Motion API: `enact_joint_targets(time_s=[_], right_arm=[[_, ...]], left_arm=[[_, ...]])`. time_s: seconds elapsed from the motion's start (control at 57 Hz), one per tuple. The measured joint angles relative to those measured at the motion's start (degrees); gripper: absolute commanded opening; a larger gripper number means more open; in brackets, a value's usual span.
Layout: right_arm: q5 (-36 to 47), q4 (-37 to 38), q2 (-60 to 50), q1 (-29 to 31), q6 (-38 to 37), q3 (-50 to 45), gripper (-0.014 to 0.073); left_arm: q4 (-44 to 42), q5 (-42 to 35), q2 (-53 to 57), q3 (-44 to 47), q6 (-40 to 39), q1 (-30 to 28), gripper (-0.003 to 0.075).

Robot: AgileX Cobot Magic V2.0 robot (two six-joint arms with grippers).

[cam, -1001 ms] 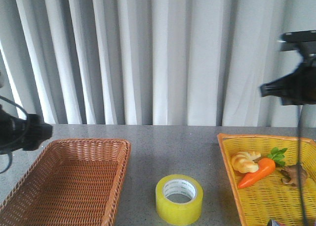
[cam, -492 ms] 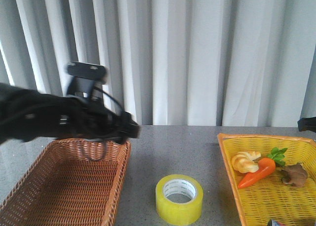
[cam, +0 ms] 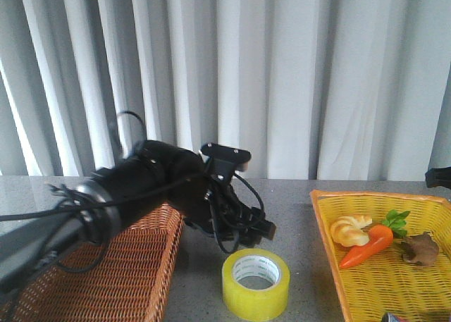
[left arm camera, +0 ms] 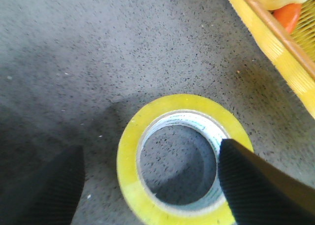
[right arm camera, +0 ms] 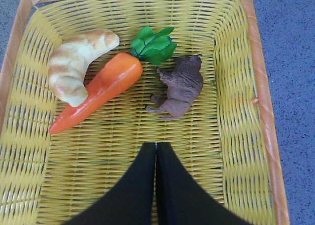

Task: Transfer tape with both arms
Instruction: 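Reach the left gripper over to the tape roll on the table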

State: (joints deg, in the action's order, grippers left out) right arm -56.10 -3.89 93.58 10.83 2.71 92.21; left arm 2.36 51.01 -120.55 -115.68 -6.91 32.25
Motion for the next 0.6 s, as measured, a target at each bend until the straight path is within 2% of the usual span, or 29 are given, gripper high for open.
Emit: enact_joint_targets(time_s=[0.421, 0.597], right_arm=[[0.0, 0.13, 0.0, 0.0, 0.2, 0.0, -0.0007], [0.0, 0.18, 0.0, 0.0, 0.2, 0.0, -0.0007]], left_arm=[[-0.64, 2.78, -6.75, -1.99, -3.96, 0.12, 0.0534], [-0.88, 3.24, -8.08, -2.18, -5.17, 0.12, 0.0474]])
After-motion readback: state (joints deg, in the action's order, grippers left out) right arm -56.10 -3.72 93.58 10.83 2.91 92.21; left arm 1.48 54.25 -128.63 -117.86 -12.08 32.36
